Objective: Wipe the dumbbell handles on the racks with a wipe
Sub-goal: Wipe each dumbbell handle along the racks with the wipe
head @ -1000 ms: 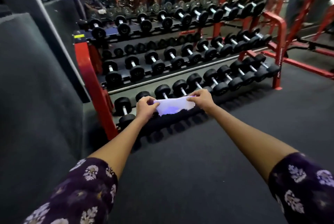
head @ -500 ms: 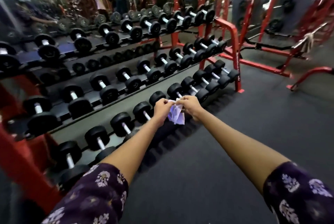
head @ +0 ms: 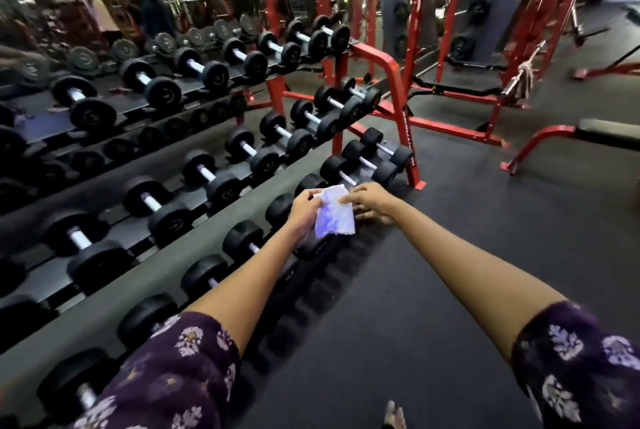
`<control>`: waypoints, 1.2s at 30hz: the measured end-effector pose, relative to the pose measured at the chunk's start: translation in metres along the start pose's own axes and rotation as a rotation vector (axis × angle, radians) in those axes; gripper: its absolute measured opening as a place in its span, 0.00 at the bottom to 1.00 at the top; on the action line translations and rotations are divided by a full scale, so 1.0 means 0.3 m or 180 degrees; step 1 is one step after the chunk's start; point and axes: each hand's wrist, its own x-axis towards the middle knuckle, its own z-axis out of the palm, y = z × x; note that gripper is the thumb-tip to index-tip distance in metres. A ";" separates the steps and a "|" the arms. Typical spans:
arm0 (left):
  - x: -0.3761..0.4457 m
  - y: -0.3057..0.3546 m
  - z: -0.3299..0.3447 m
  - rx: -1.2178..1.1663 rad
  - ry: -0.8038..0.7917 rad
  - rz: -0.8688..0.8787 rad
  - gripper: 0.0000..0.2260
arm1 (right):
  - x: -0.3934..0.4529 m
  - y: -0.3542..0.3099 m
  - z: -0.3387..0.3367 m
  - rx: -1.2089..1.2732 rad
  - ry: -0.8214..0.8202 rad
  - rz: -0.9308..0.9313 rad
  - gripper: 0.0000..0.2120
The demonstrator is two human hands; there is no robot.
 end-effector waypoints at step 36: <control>2.543 0.343 1.275 0.0214 0.1116 0.0842 0.08 | 2.320 -0.411 -1.584 0.0744 0.0213 -0.0179 0.09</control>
